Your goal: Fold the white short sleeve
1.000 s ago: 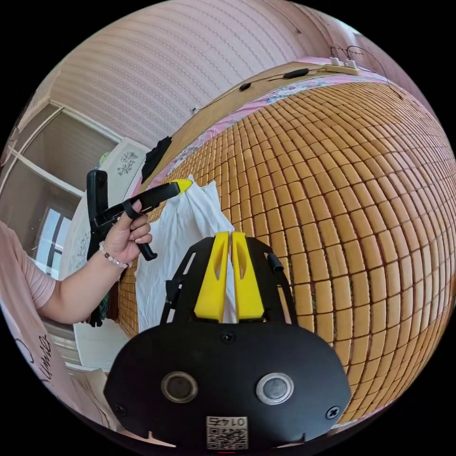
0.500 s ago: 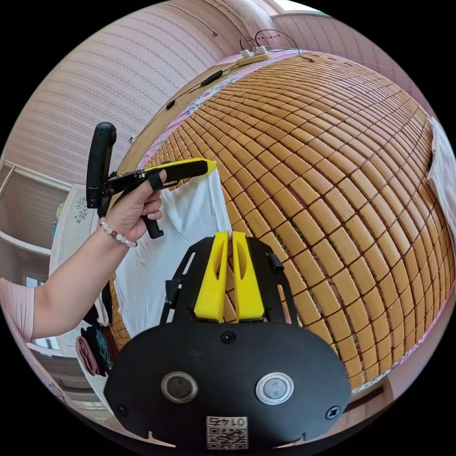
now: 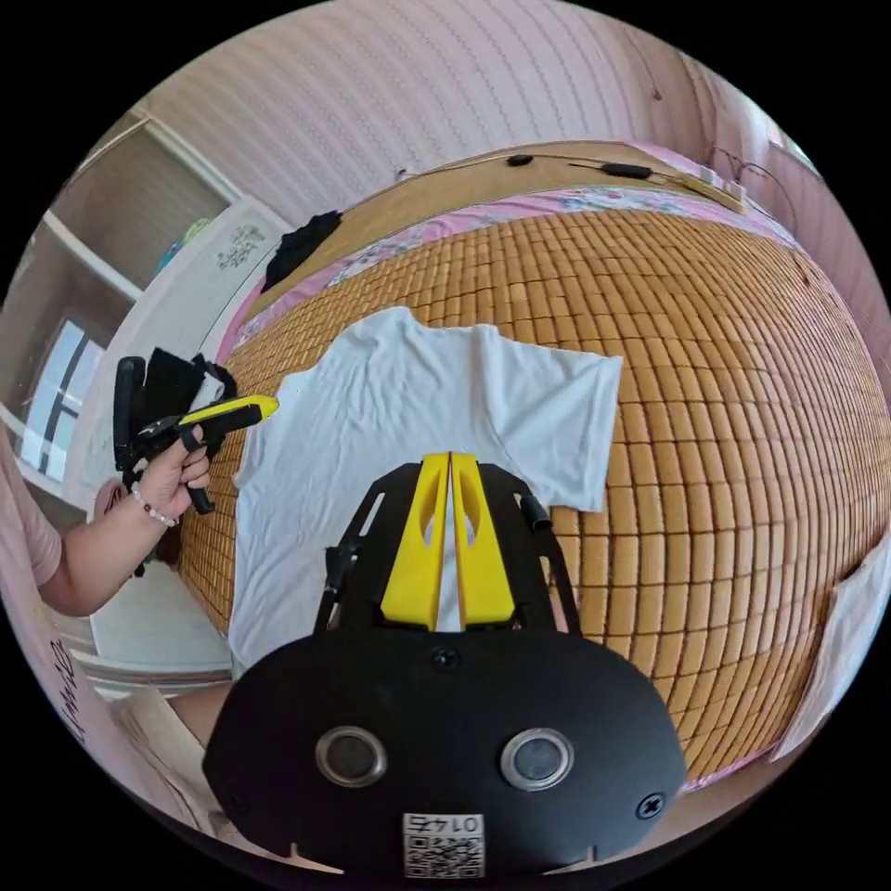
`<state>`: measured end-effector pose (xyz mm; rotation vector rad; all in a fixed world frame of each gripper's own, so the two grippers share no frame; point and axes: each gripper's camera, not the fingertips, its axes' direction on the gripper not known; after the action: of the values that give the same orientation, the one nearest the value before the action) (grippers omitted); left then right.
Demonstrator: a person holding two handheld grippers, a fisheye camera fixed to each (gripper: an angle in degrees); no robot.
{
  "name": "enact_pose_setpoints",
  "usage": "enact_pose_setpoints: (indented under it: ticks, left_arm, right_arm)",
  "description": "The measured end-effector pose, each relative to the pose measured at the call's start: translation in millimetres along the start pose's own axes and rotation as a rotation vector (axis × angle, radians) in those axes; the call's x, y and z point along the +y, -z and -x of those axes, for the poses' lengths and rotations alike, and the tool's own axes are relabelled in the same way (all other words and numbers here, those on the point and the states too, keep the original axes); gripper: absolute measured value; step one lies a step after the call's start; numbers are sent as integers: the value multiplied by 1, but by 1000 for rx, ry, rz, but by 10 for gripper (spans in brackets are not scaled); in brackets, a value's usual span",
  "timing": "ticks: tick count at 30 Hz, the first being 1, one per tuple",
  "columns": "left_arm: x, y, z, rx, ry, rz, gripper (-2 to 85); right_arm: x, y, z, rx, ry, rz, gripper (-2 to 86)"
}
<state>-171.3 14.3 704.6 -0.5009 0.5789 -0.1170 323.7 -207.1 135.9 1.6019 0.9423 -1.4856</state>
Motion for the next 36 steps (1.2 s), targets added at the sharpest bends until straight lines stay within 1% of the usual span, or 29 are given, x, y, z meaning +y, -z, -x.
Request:
enact_pose_setpoints:
  ticks: [1,2,3,4,7,8,9,11,12,14,17,18,19,22,24,25,26,27,29,30,33,36]
  left_arm:
    - [25,16,20,-52,90,-7,23]
    - [38,23,29,-73,137,-6,22]
    - [60,36,48,-101,238,0,21]
    - [80,46,63,-109,326,-4,21]
    - [111,64,90,-121,440,-39,18]
    - [115,67,94,-127,455,-40,18]
    - [122,71,102,-140,484,-31,14]
    - [132,80,112,-148,546,-30,12]
    - [139,87,117,-134,574,-55,14]
    - [147,95,124,-106,619,-82,26]
    - [154,96,137,-27,679,-72,57]
    - [154,98,142,45,693,-82,60]
    - [153,102,145,75,695,-96,63]
    - [149,104,147,39,670,-78,67]
    - [147,101,149,62,658,-55,60]
    - [146,103,149,68,649,-53,53]
    - [145,104,149,65,642,-44,49]
    - [143,108,148,58,621,-22,40]
    - [144,115,146,32,611,0,27]
    - [146,118,143,23,603,5,20]
    - [157,125,140,30,611,-23,7]
    - [161,130,139,42,620,-30,1]
  right_arm:
    - [-10,-22,33,-37,89,39,1]
    - [-19,-47,69,-74,173,75,2]
    - [-22,-59,86,-95,211,92,3]
    - [-31,-86,122,-145,280,135,5]
    - [-48,-156,213,-250,462,239,21]
    - [-52,-181,250,-251,529,264,33]
    - [-55,-194,267,-247,555,278,41]
    - [-63,-240,331,-255,638,329,57]
    - [-63,-252,345,-254,658,341,60]
    - [-63,-301,397,-172,756,426,74]
    - [-57,-344,435,-47,811,451,88]
    - [-55,-350,441,-25,823,455,89]
    - [-50,-357,451,25,836,441,90]
    - [-30,-372,468,153,871,380,83]
    - [-19,-379,473,188,886,340,73]
    - [-15,-383,476,199,885,330,39]
    - [-14,-384,478,182,887,319,18]
    - [-14,-383,480,155,890,316,14]
    - [-14,-382,484,-5,908,329,10]
    - [-14,-385,484,-21,907,347,12]
    - [-22,-398,474,-52,883,405,40]
    - [-37,-382,462,-101,834,354,76]
